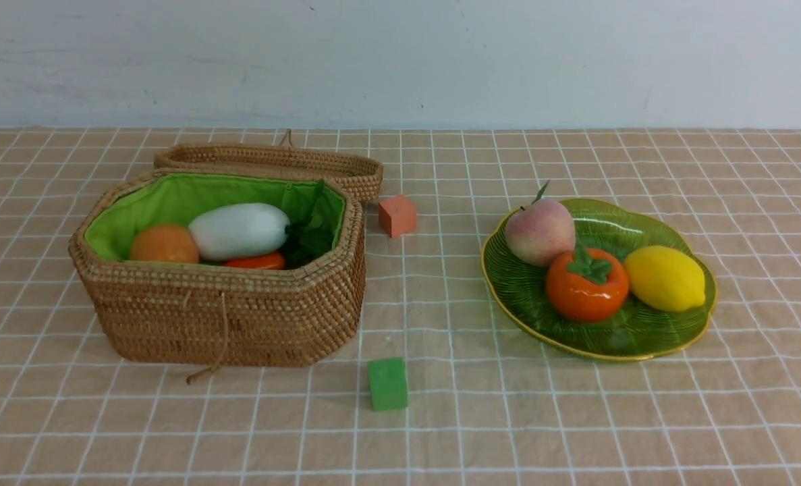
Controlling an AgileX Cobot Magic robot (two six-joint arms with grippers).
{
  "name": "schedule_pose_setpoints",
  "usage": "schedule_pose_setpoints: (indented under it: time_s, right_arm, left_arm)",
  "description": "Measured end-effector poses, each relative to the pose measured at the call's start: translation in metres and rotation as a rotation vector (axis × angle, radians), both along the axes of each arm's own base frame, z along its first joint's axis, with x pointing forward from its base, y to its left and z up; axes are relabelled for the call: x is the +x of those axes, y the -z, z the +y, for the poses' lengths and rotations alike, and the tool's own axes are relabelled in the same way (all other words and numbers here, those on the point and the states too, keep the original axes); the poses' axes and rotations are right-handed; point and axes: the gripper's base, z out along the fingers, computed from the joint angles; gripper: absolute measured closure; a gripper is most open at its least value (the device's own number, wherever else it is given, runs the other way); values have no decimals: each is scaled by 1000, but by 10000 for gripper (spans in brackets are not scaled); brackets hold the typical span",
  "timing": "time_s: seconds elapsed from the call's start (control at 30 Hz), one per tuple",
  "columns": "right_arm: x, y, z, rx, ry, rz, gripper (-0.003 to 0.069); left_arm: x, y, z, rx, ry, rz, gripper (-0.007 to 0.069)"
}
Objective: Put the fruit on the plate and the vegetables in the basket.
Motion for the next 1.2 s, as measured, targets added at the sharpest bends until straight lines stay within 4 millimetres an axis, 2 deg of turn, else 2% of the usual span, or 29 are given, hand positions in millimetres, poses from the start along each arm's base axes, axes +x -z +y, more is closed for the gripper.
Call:
schedule_pose_setpoints:
  time_s: [1.2]
  right_arm:
    - [0, 0, 0, 0, 0, 0, 625]
  left_arm:
    - [0, 0, 0, -4, -1, -3, 633]
